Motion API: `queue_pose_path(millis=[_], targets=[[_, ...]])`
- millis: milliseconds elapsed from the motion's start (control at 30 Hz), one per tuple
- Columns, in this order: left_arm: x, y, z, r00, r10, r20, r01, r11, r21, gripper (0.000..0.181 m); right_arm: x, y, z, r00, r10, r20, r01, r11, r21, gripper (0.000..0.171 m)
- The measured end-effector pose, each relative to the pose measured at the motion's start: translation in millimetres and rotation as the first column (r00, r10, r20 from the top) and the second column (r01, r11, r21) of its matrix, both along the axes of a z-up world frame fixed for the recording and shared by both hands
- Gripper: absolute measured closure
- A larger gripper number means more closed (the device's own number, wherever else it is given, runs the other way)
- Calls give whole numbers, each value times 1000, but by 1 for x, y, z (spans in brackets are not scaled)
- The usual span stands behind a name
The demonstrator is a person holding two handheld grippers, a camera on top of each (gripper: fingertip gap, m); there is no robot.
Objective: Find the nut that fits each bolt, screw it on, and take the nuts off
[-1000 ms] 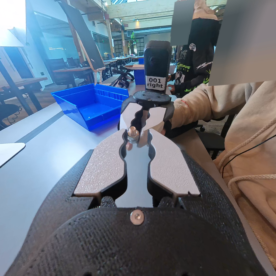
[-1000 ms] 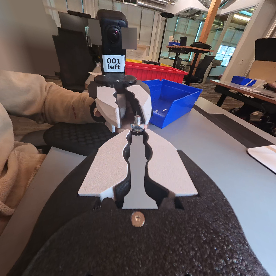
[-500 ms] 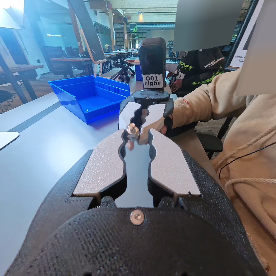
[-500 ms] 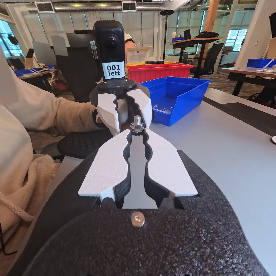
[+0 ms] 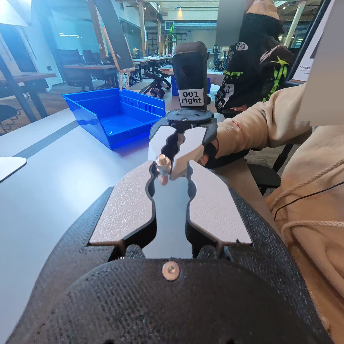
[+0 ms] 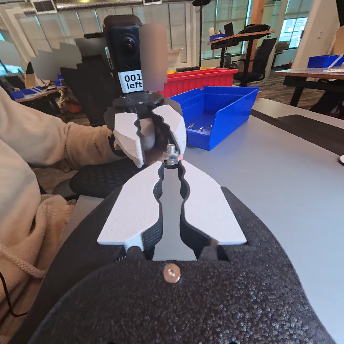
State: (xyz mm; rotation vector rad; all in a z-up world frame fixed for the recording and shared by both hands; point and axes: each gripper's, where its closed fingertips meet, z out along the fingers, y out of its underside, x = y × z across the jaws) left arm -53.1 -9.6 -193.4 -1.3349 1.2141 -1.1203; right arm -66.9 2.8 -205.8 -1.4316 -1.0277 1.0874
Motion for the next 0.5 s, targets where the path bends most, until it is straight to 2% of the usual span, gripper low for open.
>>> queue_pose_path(millis=[33, 67, 100, 267, 333, 400, 433, 467, 500], targets=[[-2, 1, 2, 1000, -5, 3, 5, 1000, -8, 151, 3, 4, 1, 1000, -21, -11, 21, 1000, -8, 157], [-6, -2, 7, 999, -36, 30, 37, 999, -17, 166, 6, 9, 2, 999, -50, -12, 50, 999, -10, 157], [-8, -3, 13, 997, -40, 66, 42, 999, -33, 165, 9, 12, 2, 998, -62, -12, 62, 998, -13, 157], [-4, 8, 7, 998, 39, 44, -39, 999, -4, 148, 3, 4, 3, 1000, -18, -15, 18, 1000, -7, 157], [0, 7, 3, 999, 34, 26, -34, 999, -6, 144, 0, -1, 2, 1000, 2, -10, -2, 1000, 0, 157], [1, 0, 1, 1000, -1, 11, 1, 1000, -20, 147, 3, 3, 3, 1000, -16, -14, 16, 1000, -3, 157], [-1, -1, 2, 1000, -13, 9, 13, 1000, -26, 154, 7, 8, 4, 999, -44, -21, 43, 999, -14, 157], [-4, -6, 6, 998, -54, 26, 55, 998, -31, 171, 11, 14, 5, 998, -65, -28, 64, 998, -24, 157], [-6, -6, 11, 997, -55, 54, 57, 998, -41, 172, 14, 17, 5, 997, -75, -32, 74, 997, -32, 157]])
